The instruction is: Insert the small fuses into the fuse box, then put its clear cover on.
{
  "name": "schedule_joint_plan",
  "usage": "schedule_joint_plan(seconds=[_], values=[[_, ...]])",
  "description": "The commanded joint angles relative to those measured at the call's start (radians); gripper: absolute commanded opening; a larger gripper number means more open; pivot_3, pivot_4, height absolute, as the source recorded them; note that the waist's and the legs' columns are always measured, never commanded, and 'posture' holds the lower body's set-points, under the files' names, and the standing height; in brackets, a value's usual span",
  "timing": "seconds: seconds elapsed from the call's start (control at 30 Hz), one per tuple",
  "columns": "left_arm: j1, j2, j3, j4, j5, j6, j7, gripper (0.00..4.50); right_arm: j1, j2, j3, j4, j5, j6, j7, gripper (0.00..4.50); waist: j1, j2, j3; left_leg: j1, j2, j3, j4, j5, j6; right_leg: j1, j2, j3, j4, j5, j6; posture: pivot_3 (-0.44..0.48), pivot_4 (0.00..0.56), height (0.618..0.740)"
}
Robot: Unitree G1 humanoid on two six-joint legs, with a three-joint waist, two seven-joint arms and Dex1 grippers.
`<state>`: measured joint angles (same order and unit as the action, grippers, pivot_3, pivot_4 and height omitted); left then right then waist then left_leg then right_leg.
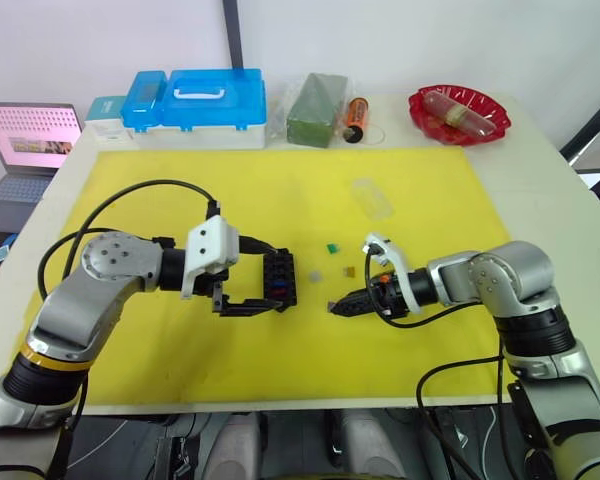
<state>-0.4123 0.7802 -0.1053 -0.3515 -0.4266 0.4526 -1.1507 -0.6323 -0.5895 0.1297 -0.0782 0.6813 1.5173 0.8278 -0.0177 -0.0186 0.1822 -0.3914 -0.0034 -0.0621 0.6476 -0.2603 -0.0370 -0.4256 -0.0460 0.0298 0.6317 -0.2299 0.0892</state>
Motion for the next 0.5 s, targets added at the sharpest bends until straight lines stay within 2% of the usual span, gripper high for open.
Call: schedule_joint_plan(seconds=[0.03,0.07,0.1,0.4,0.5], values=[[-0.001,0.003,0.013,-0.015,-0.004,-0.013,0.003,4.50,-0.008,-0.002,-0.006,-0.004,0.018,-0.002,0.000,0.38,0.000,0.000,0.000,0.000,0.000,0.000,0.000,0.000,0.000,0.000,0.000,0.000,0.000,0.000,0.000,0.000,0.150,0.740],[0.000,0.003,0.014,-0.014,-0.004,-0.013,0.003,4.50,-0.008,-0.003,-0.006,-0.003,0.019,-0.003,0.000,0.08,0.000,0.000,0.000,0.000,0.000,0.000,0.000,0.000,0.000,0.000,0.000,0.000,0.000,0.000,0.000,0.000,0.150,0.740],[0.001,0.003,0.014,-0.015,-0.004,-0.014,0.003,4.50,-0.008,-0.005,-0.006,-0.004,0.020,-0.004,-0.001,0.01,0.000,0.000,0.000,0.000,0.000,0.000,0.000,0.000,0.000,0.000,0.000,0.000,0.000,0.000,0.000,0.000,0.150,0.740],[0.001,0.005,0.016,-0.007,-0.003,-0.017,0.000,4.50,-0.037,-0.016,-0.024,-0.022,0.033,-0.011,-0.002,0.01,0.000,0.000,0.000,0.000,0.000,0.000,0.000,0.000,0.000,0.000,0.000,0.000,0.000,0.000,0.000,0.000,0.150,0.740],[0.006,0.018,0.030,0.009,-0.001,-0.016,-0.001,4.50,-0.112,-0.006,-0.044,-0.062,0.052,-0.010,-0.006,0.01,-0.002,0.000,0.000,0.000,0.000,0.000,0.000,0.000,0.000,0.000,0.000,0.000,0.000,0.000,0.000,0.000,0.150,0.740]])
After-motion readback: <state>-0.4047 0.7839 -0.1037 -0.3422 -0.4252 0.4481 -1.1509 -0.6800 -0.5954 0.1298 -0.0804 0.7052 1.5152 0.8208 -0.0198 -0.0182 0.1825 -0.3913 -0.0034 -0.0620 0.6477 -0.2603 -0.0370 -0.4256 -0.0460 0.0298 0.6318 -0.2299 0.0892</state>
